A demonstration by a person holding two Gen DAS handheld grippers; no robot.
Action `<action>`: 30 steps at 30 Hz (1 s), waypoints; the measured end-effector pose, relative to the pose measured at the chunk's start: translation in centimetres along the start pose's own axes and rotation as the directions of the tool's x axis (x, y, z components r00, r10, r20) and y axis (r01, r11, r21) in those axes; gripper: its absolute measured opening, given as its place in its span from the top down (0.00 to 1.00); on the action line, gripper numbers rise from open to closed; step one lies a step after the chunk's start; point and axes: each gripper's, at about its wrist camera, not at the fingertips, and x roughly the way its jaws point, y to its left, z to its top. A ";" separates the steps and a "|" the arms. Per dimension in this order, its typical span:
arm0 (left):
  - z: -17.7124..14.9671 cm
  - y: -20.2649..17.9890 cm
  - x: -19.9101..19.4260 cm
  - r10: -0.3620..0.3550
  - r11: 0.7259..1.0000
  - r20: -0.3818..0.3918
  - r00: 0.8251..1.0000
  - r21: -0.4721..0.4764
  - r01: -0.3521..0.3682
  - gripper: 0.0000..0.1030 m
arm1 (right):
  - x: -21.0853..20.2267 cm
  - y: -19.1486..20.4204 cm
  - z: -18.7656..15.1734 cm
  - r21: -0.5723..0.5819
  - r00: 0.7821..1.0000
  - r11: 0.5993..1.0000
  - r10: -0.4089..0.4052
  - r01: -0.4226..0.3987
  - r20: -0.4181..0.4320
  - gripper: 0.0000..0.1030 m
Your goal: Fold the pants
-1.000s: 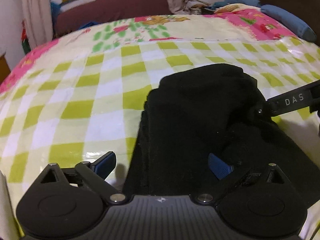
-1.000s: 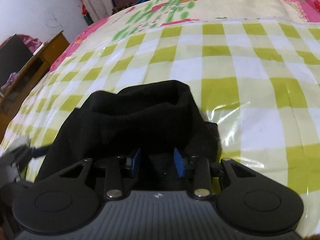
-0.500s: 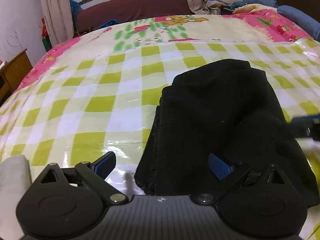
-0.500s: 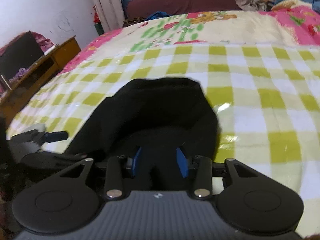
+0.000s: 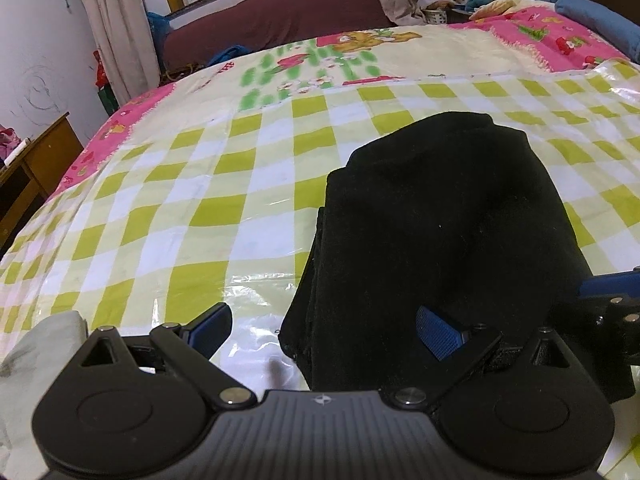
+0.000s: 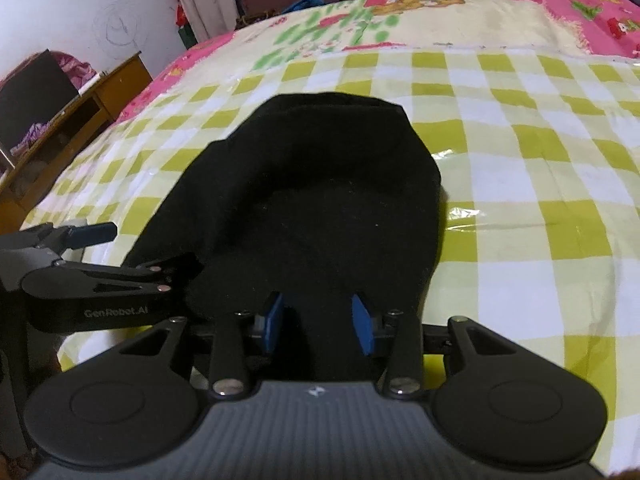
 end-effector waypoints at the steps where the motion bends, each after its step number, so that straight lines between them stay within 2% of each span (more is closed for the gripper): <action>1: -0.1 0.0 -0.1 0.001 1.000 0.000 1.000 0.000 -0.001 0.00 | -0.2 0.1 -0.1 0.004 1.000 1.000 0.004 -0.004 0.004 0.60; 12: -0.2 -0.1 -0.3 0.004 1.000 -0.003 1.000 -0.003 -0.004 0.00 | -1.6 1.5 -1.4 -0.024 0.999 0.999 0.049 -0.049 0.016 0.60; 16: -0.5 -0.1 -0.4 0.001 1.000 -0.009 1.000 -0.009 -0.001 0.00 | -0.4 1.9 -1.7 -0.092 1.000 0.996 -0.012 0.012 -0.009 0.60; 18: -0.7 0.0 -0.6 0.000 1.000 -0.012 1.000 -0.020 0.000 0.00 | 0.4 1.5 -1.4 -0.121 0.998 0.990 -0.069 0.069 0.006 0.63; 20: -0.9 0.2 -1.1 -0.004 0.999 -0.012 1.000 -0.036 0.003 0.00 | 1.4 0.5 -0.6 -0.088 0.992 0.988 -0.129 0.128 -0.005 0.63; 22: -1.2 0.3 -2.0 0.004 0.999 0.002 1.000 -0.040 -0.004 0.00 | 0.2 -0.2 0.0 -0.008 0.997 0.997 -0.079 0.079 -0.001 0.62; 25: -1.7 0.5 -3.0 -0.005 0.997 0.016 1.000 -0.075 0.006 0.00 | -3.2 0.8 -0.8 -0.012 0.998 1.000 0.002 -0.002 0.063 0.60; 30: -3.0 0.0 -4.4 -0.030 0.992 0.026 0.999 -0.122 0.033 0.00 | -5.7 2.0 -2.8 0.025 0.994 0.997 0.076 -0.079 0.081 0.59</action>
